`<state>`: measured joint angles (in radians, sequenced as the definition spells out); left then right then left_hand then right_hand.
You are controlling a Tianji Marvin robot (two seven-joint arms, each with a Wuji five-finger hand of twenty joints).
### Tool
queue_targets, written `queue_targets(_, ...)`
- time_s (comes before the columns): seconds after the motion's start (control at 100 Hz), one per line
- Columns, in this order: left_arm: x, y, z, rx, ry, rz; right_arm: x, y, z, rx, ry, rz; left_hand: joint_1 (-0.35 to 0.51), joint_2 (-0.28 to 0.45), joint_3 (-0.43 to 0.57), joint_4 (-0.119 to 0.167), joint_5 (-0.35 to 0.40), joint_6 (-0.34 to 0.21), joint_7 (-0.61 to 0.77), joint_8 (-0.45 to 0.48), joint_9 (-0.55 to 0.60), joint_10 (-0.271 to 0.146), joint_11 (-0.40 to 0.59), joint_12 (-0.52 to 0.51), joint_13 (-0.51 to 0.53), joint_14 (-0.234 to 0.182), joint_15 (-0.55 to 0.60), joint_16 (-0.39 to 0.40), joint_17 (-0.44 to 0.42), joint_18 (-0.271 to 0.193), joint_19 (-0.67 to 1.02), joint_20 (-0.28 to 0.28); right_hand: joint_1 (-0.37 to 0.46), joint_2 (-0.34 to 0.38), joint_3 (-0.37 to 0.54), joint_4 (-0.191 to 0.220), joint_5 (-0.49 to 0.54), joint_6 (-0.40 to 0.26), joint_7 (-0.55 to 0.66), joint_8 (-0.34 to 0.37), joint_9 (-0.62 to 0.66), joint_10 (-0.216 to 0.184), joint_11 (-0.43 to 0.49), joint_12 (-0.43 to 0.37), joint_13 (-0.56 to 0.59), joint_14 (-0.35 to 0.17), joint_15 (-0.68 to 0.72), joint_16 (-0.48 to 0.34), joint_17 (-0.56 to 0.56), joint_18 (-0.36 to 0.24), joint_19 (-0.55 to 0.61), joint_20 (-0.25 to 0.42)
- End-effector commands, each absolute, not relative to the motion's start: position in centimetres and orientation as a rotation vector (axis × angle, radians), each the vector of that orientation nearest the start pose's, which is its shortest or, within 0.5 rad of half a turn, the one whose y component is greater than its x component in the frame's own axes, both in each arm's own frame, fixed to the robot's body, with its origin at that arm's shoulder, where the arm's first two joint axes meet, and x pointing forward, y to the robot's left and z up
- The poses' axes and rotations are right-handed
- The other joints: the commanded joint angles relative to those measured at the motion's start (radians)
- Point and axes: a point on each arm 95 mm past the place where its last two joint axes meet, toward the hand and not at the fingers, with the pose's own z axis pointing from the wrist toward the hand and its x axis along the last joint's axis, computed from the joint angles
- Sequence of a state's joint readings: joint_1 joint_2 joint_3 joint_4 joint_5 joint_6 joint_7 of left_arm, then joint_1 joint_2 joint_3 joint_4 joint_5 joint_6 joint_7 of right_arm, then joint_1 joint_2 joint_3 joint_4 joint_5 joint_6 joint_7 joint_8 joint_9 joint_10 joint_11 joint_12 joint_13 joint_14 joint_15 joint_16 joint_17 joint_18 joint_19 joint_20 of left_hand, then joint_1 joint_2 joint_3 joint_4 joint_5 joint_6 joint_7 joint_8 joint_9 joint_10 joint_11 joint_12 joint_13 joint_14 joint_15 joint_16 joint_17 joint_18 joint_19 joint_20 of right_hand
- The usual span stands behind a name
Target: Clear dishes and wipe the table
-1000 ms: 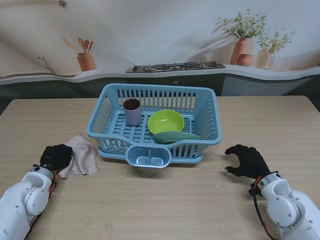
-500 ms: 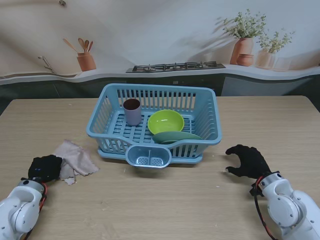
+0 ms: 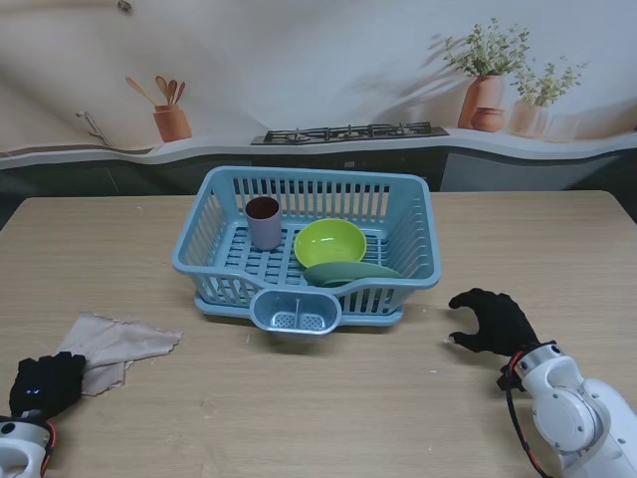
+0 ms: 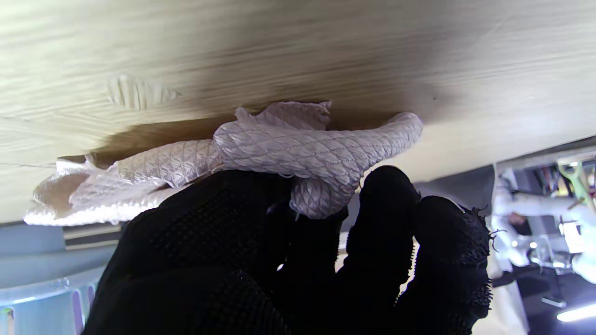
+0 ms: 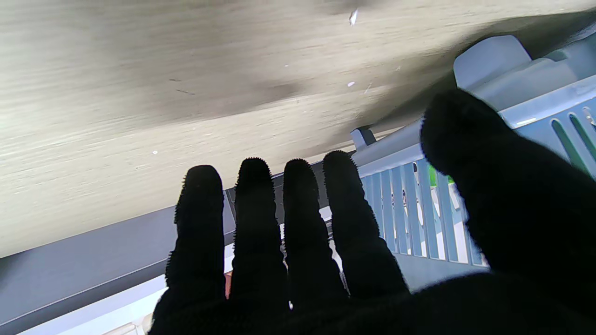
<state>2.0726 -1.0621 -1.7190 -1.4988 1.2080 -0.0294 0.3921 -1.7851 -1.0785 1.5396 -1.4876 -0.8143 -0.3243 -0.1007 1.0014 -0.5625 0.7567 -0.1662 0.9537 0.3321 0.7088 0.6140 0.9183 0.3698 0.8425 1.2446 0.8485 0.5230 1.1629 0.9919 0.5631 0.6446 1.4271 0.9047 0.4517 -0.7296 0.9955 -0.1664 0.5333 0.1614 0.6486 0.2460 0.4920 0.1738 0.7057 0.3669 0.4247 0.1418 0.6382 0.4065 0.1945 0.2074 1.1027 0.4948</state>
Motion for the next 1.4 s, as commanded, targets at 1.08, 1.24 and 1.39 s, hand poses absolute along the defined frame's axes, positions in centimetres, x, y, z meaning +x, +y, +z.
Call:
queue_targets(1.08,38.4,16.9,-38.6,-1.2,1.346,-1.19,34.8,-12.5,-37.1,1.416,1.366,1.553,0.094,0.031,-0.026,0.024,0.05,-0.094,0.01,-0.014,-0.017,-0.016,0.043,-0.063,-0.009,0.018,0.018,-0.005,0.002,0.053,-0.001,0.002,0.009,0.013,-0.004,0.021,0.002,0.003,-0.005,0.01,-0.001,0.003,-0.014,-0.012,-0.001,0.006,0.004,-0.004,-0.013,-0.019,-0.003,0.005)
queue_targets(1.24,36.6,17.0,-38.7,-1.236,1.378,-1.137,34.8,-12.5,-37.1,1.415,1.364,1.556,0.092,0.027,-0.018,0.023,0.051,-0.092,0.012,-0.013,-0.014,-0.013,0.046,-0.065,-0.008,0.023,0.023,-0.004,0.007,0.053,0.002,0.003,0.009,0.013,-0.004,0.021,0.001,0.002,-0.005,0.01,-0.002,0.002,-0.014,-0.012,-0.001,0.006,0.005,-0.004,-0.013,-0.019,-0.003,0.005)
queue_targets(1.39,33.2,17.6,-39.1,-1.257,1.375,-1.075,34.7,-12.5,-37.2,1.422,1.359,1.556,0.095,0.028,-0.016,0.023,0.052,-0.086,0.013,-0.013,-0.015,-0.007,0.045,-0.065,-0.011,0.031,0.023,-0.004,0.005,0.053,0.0,0.004,0.009,0.014,-0.004,0.021,0.001,0.002,-0.005,0.01,-0.002,0.002,-0.014,-0.012,-0.002,0.006,0.004,-0.004,-0.014,-0.02,-0.003,0.004)
